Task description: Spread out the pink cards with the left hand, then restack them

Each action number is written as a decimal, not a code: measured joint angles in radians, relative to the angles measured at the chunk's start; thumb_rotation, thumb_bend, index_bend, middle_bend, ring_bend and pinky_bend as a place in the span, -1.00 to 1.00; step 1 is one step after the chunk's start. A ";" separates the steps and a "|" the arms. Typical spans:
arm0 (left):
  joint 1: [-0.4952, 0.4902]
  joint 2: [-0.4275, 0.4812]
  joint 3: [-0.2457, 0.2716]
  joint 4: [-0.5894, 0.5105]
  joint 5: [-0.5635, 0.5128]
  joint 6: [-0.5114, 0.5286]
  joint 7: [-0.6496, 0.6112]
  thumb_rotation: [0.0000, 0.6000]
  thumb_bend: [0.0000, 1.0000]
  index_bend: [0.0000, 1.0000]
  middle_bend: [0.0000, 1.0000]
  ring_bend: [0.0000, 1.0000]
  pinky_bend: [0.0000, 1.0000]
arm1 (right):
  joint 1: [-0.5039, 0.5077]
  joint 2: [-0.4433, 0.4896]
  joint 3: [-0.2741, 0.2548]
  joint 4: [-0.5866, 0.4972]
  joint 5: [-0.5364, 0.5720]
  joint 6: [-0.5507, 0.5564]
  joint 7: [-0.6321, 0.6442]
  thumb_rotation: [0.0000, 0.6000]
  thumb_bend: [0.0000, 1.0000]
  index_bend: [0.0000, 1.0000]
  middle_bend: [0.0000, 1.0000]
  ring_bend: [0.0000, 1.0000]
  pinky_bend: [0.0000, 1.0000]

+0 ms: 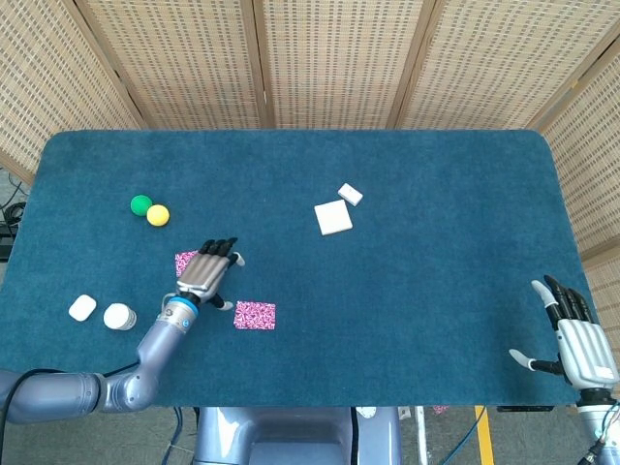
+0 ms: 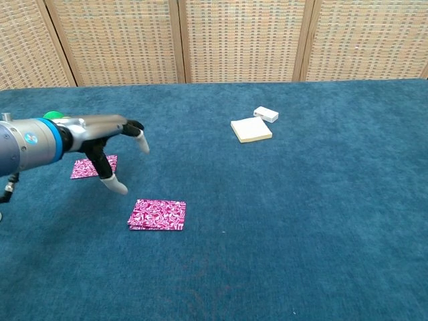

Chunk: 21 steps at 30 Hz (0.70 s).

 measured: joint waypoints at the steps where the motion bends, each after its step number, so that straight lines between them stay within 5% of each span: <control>1: 0.004 0.002 -0.001 0.014 -0.001 0.000 -0.005 1.00 -0.85 -0.49 -1.00 -1.00 -1.00 | 0.000 0.000 0.000 0.000 0.000 0.000 -0.001 1.00 -1.00 -1.00 -1.00 -1.00 -1.00; 21: 0.065 -0.068 -0.021 0.335 -0.037 -0.094 -0.094 1.00 -0.80 -0.49 -1.00 -1.00 -1.00 | 0.000 0.000 -0.001 -0.003 0.002 -0.001 -0.006 1.00 -1.00 -1.00 -1.00 -1.00 -1.00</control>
